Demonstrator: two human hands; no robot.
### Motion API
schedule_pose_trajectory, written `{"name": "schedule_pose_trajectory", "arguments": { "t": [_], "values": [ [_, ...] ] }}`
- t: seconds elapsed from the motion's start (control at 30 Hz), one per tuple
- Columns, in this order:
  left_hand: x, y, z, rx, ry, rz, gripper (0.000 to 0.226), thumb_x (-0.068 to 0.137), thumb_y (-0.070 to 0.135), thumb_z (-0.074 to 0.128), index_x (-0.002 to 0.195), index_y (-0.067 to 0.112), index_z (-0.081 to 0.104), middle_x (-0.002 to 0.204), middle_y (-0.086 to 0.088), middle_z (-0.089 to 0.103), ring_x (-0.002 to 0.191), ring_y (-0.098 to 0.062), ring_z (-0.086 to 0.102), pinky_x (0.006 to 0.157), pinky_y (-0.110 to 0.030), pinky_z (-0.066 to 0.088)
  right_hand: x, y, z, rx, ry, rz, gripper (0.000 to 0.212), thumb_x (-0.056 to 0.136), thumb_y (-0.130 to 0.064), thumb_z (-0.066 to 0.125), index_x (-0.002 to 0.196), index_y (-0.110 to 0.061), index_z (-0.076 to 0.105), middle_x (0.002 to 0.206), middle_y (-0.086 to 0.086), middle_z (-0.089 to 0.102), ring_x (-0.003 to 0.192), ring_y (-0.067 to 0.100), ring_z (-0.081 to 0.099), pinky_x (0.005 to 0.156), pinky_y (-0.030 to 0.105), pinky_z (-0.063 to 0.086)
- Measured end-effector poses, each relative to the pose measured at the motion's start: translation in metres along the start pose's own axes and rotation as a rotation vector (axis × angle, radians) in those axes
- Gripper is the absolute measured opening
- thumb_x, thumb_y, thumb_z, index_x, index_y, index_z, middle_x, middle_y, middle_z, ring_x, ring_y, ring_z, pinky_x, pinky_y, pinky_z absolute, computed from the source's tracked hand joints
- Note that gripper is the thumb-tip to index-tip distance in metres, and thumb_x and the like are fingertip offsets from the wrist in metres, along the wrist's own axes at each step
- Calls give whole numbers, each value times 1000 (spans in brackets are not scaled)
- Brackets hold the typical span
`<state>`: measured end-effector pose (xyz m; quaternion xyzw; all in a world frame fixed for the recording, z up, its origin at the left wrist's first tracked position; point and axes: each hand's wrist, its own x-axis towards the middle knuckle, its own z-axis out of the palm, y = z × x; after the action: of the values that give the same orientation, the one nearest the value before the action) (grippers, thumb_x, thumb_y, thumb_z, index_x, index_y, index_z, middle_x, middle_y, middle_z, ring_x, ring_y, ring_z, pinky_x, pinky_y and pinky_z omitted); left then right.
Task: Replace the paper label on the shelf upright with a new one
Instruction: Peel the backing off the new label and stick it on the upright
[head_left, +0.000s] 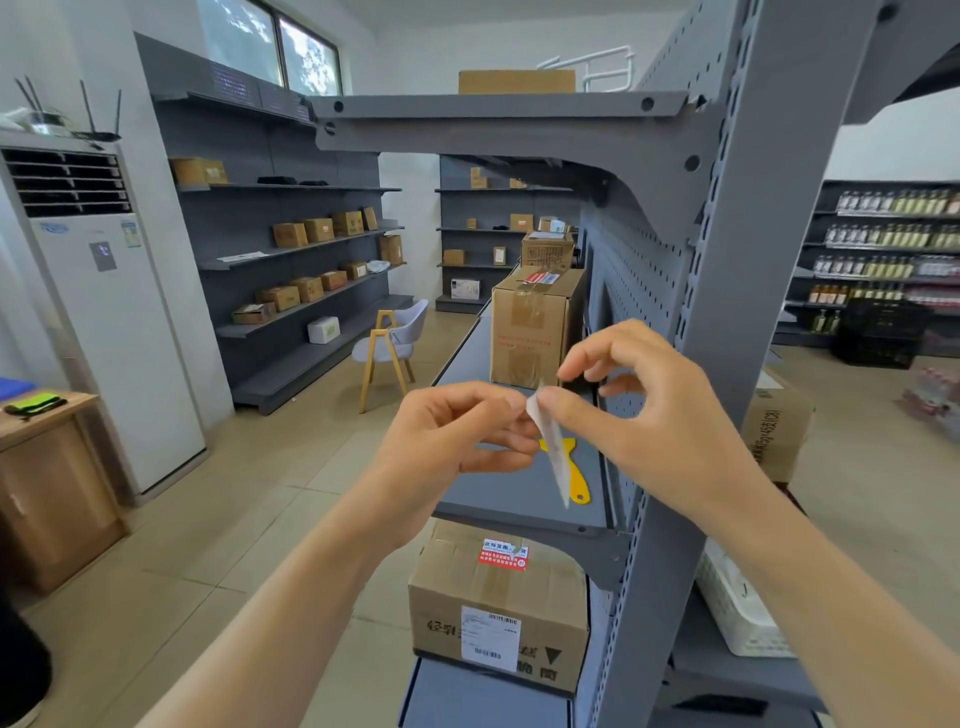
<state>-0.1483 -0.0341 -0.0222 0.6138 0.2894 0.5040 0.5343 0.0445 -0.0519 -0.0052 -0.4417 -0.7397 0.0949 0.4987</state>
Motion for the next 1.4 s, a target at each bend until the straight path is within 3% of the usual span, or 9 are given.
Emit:
{"name": "schedule_pose_trajectory", "arguments": {
  "t": [0.13,0.27,0.4,0.63,0.77,0.9,1.07,1.4],
  "values": [
    [4,-6,1,-20,49,50,21,93,11,62,84,10,80,78,-9,78,72,-16,76,66,-24,61,-6,-5,-1,-25,-20,-116,11,83,-35,81,91,-26,82,87,-15,74,89,10,66,77,16,50],
    [5,-8,4,44,42,76,20,95,7,61,88,7,80,80,-10,79,74,-16,76,69,-25,61,-5,0,-3,-66,3,-185,9,85,-27,81,93,-23,85,82,-13,77,82,11,70,74,29,56],
    [5,-11,3,141,45,142,18,95,7,62,91,7,79,84,-18,78,76,-17,76,70,-25,61,-5,3,-6,-135,9,-261,11,85,-25,80,94,-21,85,86,-11,80,84,5,73,75,30,59],
    [6,-10,-1,294,12,212,15,93,12,64,88,17,78,80,0,79,78,-15,77,75,-30,64,-2,6,-8,-221,-24,-393,13,84,-19,83,97,-18,85,87,-7,81,80,8,73,71,31,59],
    [8,-12,-6,424,23,262,13,93,12,66,92,13,79,82,-4,80,76,-16,78,72,-24,62,-1,9,-8,-221,-44,-415,13,85,-22,80,96,-16,85,87,-7,82,79,8,73,69,32,59],
    [8,-12,-7,510,32,319,13,91,18,68,94,13,80,81,0,80,77,-13,78,73,-27,64,0,12,-8,-223,-51,-424,15,85,-23,78,96,-16,85,87,-7,82,77,8,73,69,29,59],
    [7,-12,-5,595,50,392,10,90,12,71,90,17,80,78,3,79,74,-12,77,71,-29,63,-1,15,-6,-250,-34,-459,12,82,-16,83,93,-14,85,85,-5,82,74,10,72,66,30,60],
    [6,-14,1,663,117,453,16,86,4,73,84,19,79,74,7,77,70,-9,74,67,-16,58,-3,17,-5,-272,-12,-517,11,82,-14,78,90,-12,85,82,-4,81,71,14,72,64,33,60]
  ]
}}
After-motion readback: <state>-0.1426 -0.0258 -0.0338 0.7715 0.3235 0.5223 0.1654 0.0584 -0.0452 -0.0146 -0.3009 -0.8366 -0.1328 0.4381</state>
